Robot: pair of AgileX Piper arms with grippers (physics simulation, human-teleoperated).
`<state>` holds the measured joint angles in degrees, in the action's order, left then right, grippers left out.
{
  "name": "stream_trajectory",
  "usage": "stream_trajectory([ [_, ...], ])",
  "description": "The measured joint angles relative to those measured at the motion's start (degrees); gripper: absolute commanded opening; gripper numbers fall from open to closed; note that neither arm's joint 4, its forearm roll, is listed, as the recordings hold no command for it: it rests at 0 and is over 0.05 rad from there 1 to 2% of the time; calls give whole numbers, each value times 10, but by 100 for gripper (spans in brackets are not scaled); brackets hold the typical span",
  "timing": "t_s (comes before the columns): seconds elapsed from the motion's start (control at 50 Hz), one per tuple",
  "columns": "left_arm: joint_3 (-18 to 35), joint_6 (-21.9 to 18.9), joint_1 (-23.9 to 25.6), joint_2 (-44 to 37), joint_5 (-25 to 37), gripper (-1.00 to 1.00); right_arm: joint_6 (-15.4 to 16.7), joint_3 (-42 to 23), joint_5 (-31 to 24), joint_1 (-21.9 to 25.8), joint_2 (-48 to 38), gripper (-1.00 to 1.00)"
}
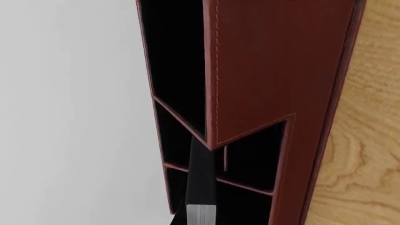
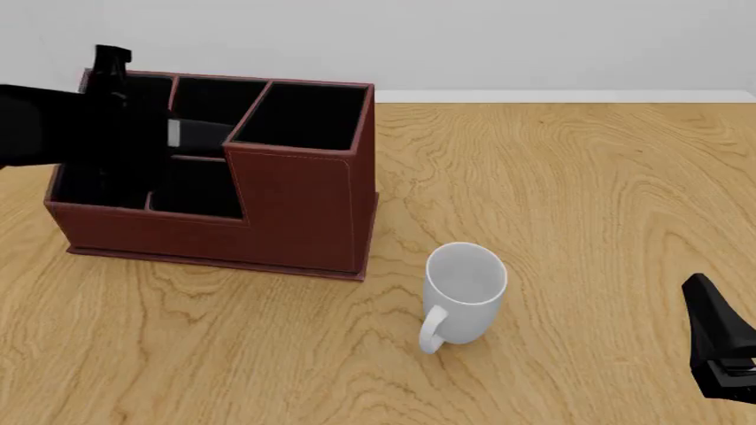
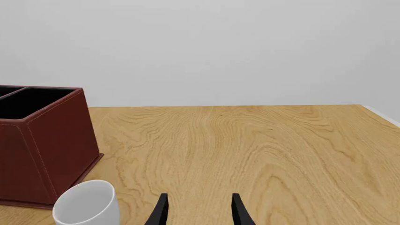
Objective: Pick up the book and place it in the front compartment of the caddy.
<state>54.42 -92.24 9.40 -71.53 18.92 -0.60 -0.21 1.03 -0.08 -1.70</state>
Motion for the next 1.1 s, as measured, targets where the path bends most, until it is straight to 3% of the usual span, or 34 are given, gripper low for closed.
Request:
stream_trajectory([
  [1.1, 32, -4, -8, -85, -16, -100, 0, 0, 0, 0, 0, 100],
])
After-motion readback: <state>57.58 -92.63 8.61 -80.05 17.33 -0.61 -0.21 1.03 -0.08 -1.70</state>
